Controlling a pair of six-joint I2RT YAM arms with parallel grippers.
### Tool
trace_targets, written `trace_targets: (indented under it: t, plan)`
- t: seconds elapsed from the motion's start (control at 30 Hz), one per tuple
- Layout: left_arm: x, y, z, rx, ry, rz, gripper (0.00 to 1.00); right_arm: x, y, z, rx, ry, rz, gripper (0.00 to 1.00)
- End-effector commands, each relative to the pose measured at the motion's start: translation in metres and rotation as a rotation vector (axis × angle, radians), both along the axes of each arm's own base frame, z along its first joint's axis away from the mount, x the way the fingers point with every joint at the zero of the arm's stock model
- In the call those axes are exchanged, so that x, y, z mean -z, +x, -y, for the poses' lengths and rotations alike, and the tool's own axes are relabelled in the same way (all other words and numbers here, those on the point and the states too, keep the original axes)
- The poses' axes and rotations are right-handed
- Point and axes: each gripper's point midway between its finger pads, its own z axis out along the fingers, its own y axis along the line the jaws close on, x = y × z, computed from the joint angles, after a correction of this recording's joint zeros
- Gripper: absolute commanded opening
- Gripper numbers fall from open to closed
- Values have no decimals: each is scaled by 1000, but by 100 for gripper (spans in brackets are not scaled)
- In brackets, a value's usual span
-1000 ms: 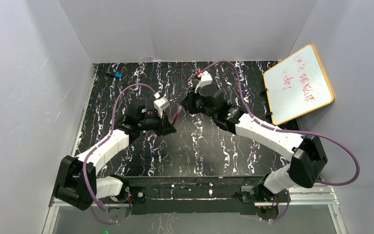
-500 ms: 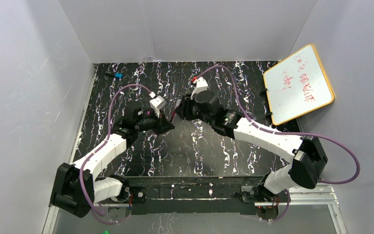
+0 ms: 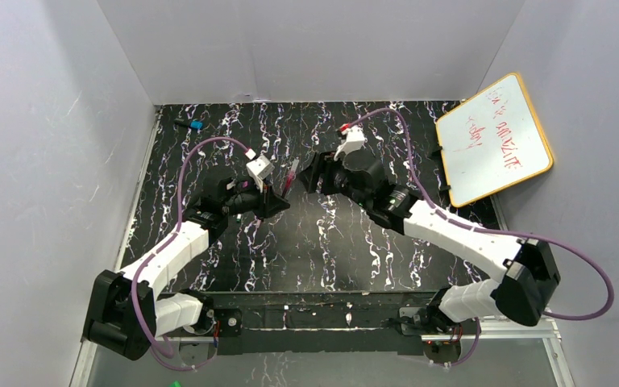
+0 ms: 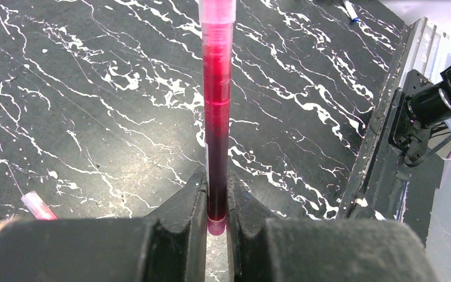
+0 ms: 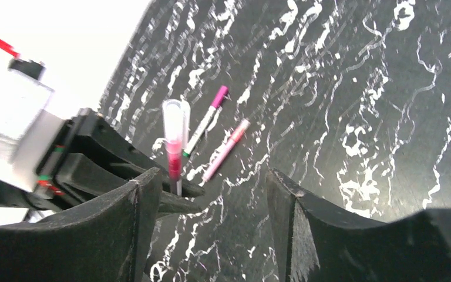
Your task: Insert the pens into the pen caps
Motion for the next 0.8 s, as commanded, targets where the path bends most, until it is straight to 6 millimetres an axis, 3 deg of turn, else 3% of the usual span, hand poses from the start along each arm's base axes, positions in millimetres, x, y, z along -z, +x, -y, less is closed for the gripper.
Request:
trace_targets:
  t: [0.0, 0.07, 0.43, 0.77]
  plan:
    - [-19, -3, 8, 54, -41, 44, 0, -54, 4, 5, -21, 167, 151, 73]
    - [-19, -6, 10, 74, -54, 36, 0, -67, 1, 3, -80, 223, 188, 75]
    - [-45, -35, 28, 251, -225, 46, 0, -77, -5, -1, -316, 321, 234, 76]
    - [-46, -39, 33, 294, -261, 3, 0, -91, -15, -15, -457, 368, 272, 73]
